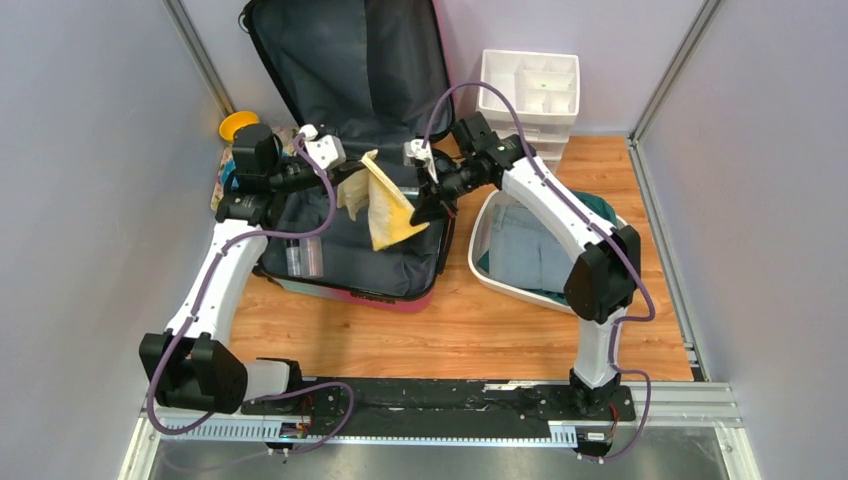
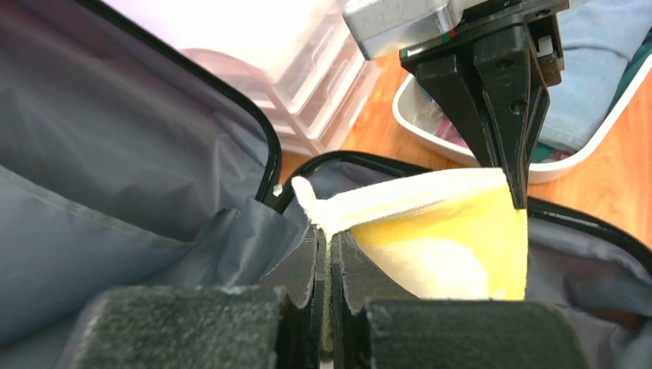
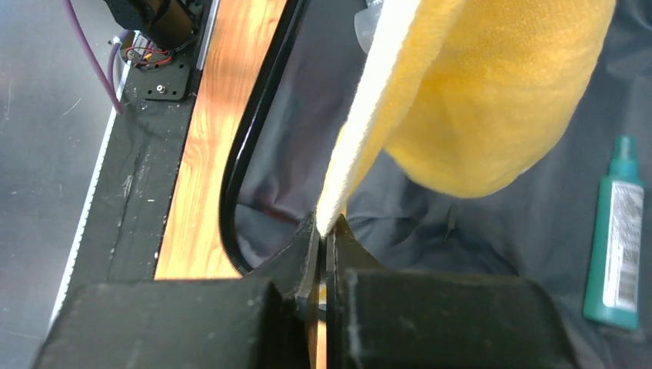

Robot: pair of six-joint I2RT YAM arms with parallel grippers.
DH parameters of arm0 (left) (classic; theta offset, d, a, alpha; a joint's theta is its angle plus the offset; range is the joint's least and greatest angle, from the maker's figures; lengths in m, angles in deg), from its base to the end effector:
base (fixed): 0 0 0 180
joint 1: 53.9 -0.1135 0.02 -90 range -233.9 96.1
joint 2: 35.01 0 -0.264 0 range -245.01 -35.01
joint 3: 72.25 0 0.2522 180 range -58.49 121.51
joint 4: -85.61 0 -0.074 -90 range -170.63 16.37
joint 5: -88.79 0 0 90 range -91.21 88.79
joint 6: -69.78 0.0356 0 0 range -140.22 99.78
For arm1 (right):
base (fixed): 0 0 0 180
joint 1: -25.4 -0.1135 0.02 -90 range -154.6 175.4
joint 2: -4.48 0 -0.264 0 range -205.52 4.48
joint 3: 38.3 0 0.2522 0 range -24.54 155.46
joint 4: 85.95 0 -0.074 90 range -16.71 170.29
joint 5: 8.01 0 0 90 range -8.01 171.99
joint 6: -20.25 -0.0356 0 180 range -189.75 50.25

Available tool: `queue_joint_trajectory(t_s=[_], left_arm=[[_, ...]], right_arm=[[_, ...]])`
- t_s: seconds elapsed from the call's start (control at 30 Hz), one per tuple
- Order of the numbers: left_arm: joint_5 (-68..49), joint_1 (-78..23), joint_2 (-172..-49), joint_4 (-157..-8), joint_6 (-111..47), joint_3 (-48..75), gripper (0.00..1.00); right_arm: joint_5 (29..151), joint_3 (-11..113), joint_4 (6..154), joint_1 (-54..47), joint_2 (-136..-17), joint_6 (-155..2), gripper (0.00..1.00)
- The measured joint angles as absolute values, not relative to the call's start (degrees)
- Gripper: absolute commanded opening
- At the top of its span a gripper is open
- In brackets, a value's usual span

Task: Open, take out, and arrange the luggage

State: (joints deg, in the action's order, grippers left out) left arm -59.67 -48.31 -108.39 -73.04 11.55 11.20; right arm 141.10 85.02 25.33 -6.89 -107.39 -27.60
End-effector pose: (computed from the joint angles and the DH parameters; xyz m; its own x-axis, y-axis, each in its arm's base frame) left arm 0.2793 -0.0578 0.3925 0.2993 0.2474 -0.9215 0.8530 0.3634 0.3746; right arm 0.3349 0.2477 0.3309 -0.0800 -0.4581 -0.8853 -0.9714 -0.1636 0.1724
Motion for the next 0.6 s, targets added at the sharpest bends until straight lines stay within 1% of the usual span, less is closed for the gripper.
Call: queue_joint_trajectory(t_s=[0.13, 0.33, 0.6], left_arm=[[-59.16, -45.58, -107.6, -73.19, 9.78, 12.3, 0.0], [-59.03, -38.8, -106.6, -74.22, 4.64, 12.89, 0.0], [-58.46, -25.3, -106.6, -76.34, -3.14, 12.82, 0.0]], right_arm=[[137.38, 84.87, 20.85, -4.99, -102.37, -28.26, 0.0], [129.29, 80.3, 16.0, 1.81, -85.71, -27.76, 0.0], [115.02, 77.11, 7.17, 1.29, -65.54, -26.47, 0.0]])
